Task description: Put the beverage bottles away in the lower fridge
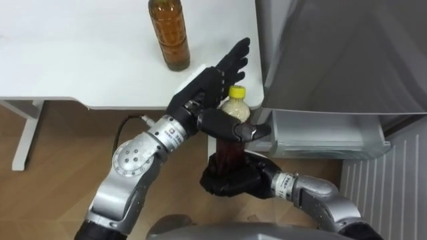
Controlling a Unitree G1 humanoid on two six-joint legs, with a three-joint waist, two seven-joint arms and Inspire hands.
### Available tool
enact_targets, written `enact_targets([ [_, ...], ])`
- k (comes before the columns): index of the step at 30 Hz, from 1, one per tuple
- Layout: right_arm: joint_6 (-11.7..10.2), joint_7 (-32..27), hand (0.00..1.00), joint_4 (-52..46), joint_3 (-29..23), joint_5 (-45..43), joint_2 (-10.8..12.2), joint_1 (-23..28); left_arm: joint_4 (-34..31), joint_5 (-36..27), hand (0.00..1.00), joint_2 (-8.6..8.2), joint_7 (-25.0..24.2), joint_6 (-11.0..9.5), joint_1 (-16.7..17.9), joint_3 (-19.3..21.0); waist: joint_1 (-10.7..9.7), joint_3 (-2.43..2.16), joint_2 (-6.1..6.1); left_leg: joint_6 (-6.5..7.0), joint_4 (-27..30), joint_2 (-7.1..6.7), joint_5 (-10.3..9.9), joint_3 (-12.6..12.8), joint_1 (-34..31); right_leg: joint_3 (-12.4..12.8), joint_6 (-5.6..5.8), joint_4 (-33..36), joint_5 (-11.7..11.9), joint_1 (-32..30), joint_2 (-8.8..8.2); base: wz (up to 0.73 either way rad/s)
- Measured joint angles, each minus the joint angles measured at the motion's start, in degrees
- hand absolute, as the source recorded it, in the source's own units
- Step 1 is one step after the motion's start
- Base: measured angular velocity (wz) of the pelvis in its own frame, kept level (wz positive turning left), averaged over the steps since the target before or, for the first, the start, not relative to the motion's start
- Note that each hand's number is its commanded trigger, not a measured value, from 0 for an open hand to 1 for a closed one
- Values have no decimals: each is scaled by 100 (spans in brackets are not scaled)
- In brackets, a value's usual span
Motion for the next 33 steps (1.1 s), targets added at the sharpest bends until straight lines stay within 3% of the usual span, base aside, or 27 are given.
enact_targets([
  [4, 16, 0, 100, 4, 7, -8, 0, 13, -292, -153, 0, -16, 12, -49, -123, -16, -5, 8, 44, 1, -13, 2, -1, -6, -5, 5, 0, 8, 0, -10, 0, 0],
  [10, 207, 1, 100, -1, 4, -32, -63, 20, -720, -963, 0, -14, -28, -50, -221, 145, 0, -2, 48, 5, -12, 3, 3, 12, 8, 22, 0, 22, 0, -11, 2, 0],
  [16, 213, -1, 100, -1, -21, -35, -106, 21, -1191, -1038, 0, -35, 149, -95, -254, 512, 24, -6, 46, 4, -23, -1, 3, 1, 141, 0, 0, -7, 0, 115, -2, 0],
  [20, 213, -7, 100, -18, -198, -39, -94, 26, -1295, -989, 0, -144, 357, -117, -422, 789, 128, -29, 71, 3, -2, 1, 1, -2, 136, -46, 0, -2, 0, 122, 5, 0],
  [24, 210, -15, 100, -76, -586, -102, -77, 225, -1665, -992, 0, -238, 564, -183, -423, 1471, 230, -85, 162, 4, -5, -2, 1, -2, 242, -53, -1, -1, 1, 241, 4, -2],
  [29, 205, -21, 100, -60, -809, -212, -156, 502, -2081, -843, 0, -256, 974, -511, -446, 2237, 516, -92, 163, -9, -158, 4, 14, 0, 408, -12, 6, -15, -8, 316, 5, -3],
  [33, 205, -21, 100, -59, -851, -394, -161, 504, -2167, -464, 0, -246, 1320, -609, -476, 2522, 632, -93, 127, -6, -151, -11, 20, -3, 405, -4, 3, -32, -10, 327, 0, 0],
])
